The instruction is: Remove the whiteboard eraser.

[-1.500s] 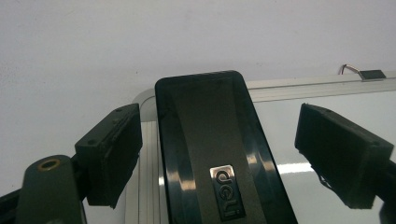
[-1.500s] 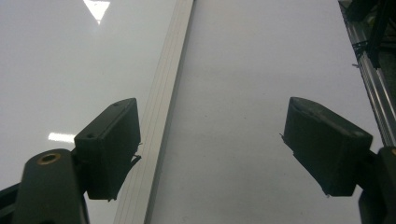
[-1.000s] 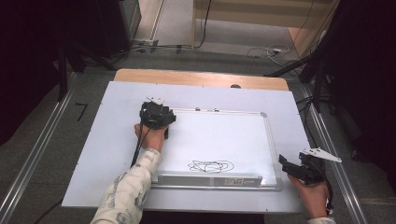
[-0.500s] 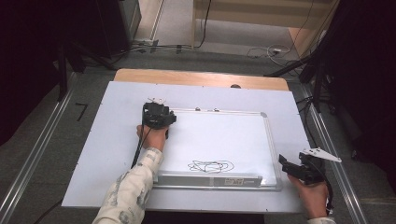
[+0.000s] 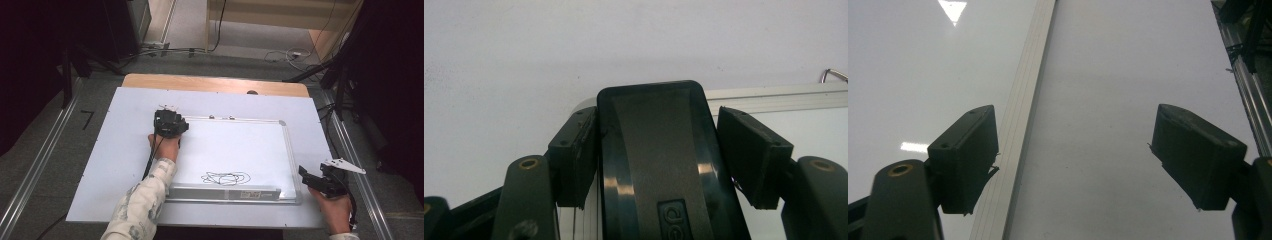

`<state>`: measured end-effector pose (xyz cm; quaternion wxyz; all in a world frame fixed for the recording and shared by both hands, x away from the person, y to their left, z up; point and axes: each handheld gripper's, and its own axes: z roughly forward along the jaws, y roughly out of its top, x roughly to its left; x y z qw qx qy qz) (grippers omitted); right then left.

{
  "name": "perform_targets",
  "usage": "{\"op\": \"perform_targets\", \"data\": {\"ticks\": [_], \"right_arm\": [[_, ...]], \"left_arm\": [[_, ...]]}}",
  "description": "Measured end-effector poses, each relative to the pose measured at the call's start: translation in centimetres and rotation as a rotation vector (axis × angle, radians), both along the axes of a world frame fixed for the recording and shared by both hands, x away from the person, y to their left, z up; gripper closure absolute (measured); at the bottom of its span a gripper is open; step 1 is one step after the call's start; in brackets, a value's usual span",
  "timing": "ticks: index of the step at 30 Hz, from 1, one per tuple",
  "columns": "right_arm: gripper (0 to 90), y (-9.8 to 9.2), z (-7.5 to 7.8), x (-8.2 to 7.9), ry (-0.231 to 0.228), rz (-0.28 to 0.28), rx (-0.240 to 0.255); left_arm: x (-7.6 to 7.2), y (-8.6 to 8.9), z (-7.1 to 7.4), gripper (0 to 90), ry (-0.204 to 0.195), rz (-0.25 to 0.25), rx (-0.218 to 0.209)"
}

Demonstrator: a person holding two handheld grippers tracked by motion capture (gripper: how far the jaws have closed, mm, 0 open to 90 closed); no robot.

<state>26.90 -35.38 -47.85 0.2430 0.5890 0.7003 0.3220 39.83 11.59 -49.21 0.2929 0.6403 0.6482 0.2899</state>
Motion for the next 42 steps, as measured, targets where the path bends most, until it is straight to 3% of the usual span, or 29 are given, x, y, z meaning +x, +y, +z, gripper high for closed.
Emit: {"op": "perform_targets", "data": {"ticks": [3, 10, 15, 23, 32, 42], "right_arm": [[17.4, 0.02, 0.0, 0.0, 0.0, 0.001, 0.0], [17.4, 0.16, 0.0, 0.0, -0.001, 0.003, -0.001], [17.4, 0.08, -0.02, 0.03, -0.001, 0.004, -0.002], [17.4, 0.07, 0.01, 0.01, -0.002, 0.004, 0.0], [17.4, 0.02, 0.01, 0.0, -0.002, 0.003, 0.001], [17.4, 0.06, 0.0, -0.01, -0.001, 0.003, 0.0]], "left_arm": [[-0.15, 0.06, 0.07, 35.1, 0.023, -0.001, -0.003], [-0.4, -0.29, -0.15, 33.0, 0.024, 0.028, -0.019], [-0.44, -0.28, -0.23, 33.8, -0.004, 0.038, -0.025], [-0.22, -0.07, -0.47, 33.3, -0.017, 0.038, -0.05], [-0.19, -0.16, -0.55, 35.3, -0.029, 0.021, -0.013], [-0.2, -0.13, -0.53, 36.2, -0.02, 0.016, -0.004]]}}
